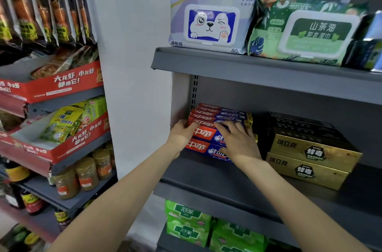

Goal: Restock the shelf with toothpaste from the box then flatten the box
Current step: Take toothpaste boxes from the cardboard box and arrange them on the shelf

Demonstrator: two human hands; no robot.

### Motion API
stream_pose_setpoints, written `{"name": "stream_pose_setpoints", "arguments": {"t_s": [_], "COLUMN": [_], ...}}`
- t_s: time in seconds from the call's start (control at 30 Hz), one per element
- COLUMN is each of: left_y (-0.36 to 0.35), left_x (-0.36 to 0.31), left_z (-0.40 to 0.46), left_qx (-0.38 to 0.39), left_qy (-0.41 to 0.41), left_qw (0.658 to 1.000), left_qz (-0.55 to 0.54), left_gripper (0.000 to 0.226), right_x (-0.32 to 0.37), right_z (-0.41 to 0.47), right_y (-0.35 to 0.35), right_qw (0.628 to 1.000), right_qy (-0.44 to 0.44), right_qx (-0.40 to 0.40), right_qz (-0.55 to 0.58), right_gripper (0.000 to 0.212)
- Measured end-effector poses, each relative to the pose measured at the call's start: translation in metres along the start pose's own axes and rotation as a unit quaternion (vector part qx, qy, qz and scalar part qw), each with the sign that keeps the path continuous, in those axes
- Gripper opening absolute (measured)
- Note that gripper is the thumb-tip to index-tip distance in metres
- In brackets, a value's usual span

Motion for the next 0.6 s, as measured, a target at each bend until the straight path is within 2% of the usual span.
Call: {"name": "stream_pose_setpoints", "arguments": {"t_s": [0.2, 0.37, 0.43, 0.5, 0.6], "left_y": [-0.001, 0.000, -0.002, -0.001, -0.012], "left_x": [-0.003, -0.005, -0.010, -0.021, -0.047], "left_z": [0.001, 0.002, 0.000, -0.006, -0.027], "left_qx": [-0.018, -0.025, -0.034, -0.069, -0.115], "left_qy": [0.015, 0.042, 0.033, -0.003, -0.096], "left_qw": [0.999, 0.997, 0.993, 0.973, 0.900], "left_qz": [0.040, 0.062, 0.111, 0.221, 0.411], "left_gripper": [0.050, 0.051, 0.056, 0.060, 0.058], "right_x": [0.004, 0.005, 0.004, 0.005, 0.004], "right_z": [0.004, 0.006, 0.006, 0.003, -0.010], "right_y": [-0.005, -0.006, -0.007, -0.005, 0.011], "right_qw": [1.000, 1.000, 0.999, 0.998, 0.992], "right_qy": [-0.008, -0.003, 0.002, 0.018, 0.037], "right_qx": [-0.008, 0.018, 0.033, 0.052, 0.022], "right_qz": [0.004, -0.001, 0.009, 0.040, 0.118], "right_gripper": [0.081, 0.082, 0.082, 0.084, 0.080]}}
Point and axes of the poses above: each hand's wrist, its own z-axis towards the middle knuckle, its own y-axis out of the back of the hand, x = y × z, the point moved 10 cm from there along z, towards the middle knuckle, and after that the axes turned 11 degrees about x, right-handed, at the moved point
